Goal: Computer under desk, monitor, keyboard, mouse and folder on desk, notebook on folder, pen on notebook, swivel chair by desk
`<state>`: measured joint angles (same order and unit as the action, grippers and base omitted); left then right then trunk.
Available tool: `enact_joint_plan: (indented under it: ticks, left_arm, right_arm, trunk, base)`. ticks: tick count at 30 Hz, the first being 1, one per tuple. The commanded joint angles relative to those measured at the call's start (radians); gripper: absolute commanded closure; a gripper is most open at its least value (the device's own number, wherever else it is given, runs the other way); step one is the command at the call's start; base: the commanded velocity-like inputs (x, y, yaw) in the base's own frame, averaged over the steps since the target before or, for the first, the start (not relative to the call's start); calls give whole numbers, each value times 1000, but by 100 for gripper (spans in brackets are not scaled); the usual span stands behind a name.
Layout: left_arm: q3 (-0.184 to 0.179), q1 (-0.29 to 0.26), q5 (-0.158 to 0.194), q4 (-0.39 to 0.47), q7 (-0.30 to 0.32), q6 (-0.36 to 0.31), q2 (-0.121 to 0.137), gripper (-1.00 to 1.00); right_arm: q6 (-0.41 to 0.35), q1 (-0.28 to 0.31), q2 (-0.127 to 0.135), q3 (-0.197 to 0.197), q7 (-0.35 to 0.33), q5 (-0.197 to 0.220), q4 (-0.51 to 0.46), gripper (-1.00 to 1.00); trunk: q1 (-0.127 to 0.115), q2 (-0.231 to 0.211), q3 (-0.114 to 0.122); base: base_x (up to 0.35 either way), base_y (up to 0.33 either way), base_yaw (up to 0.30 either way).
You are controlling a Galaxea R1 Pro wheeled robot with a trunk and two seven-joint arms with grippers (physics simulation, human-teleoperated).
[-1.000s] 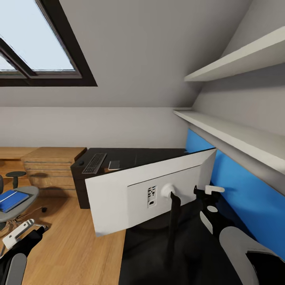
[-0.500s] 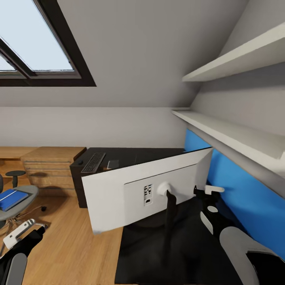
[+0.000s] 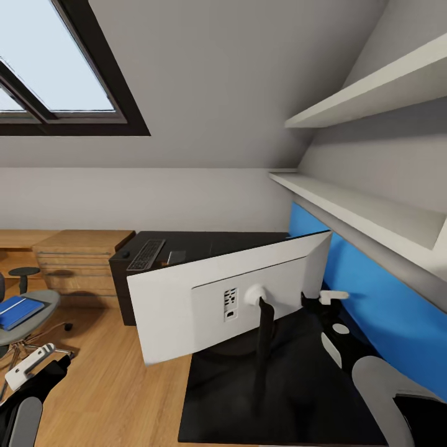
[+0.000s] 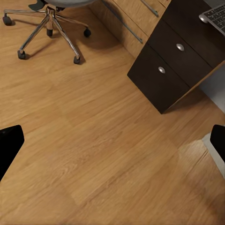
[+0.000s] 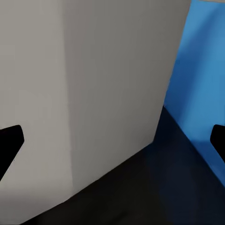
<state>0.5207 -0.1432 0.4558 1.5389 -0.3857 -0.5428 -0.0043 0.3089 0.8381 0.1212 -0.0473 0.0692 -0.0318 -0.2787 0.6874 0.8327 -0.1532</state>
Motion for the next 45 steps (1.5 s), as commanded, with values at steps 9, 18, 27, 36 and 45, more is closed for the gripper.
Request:
enact_joint_plan:
  ticks: [9,18,27,36,45]
  left_arm:
    - [1,-1,11,2,-7,-2,-2,-100]
    - [1,-1,11,3,-7,-2,-3,-100]
    - [-3,-1,11,3,-7,-1,-2,-100]
    - [2,-1,10,6,-7,-1,2,-100]
    - [27,-1,11,43,-6,1,0,-100]
  right_arm:
    - [0,1,4,-4,-98,-14,7,-100]
    - [0,1,20,-2,-148,-15,35,-100]
    - [-1,0,21,5,-167,-16,38,-100]
    - [-1,1,21,6,-173,-16,38,-100]
    - [-1,1,21,7,-173,-16,38,-100]
  trunk:
    - [0,1,-2]
    - [0,1,-2]
    - [0,1,-2]
    - [0,1,-2]
    - [0,1,-2]
  base:
    - [0,0,0]
    - [16,0,0]
    - [178,0,0]
    - [253,0,0]
    - [102,0,0]
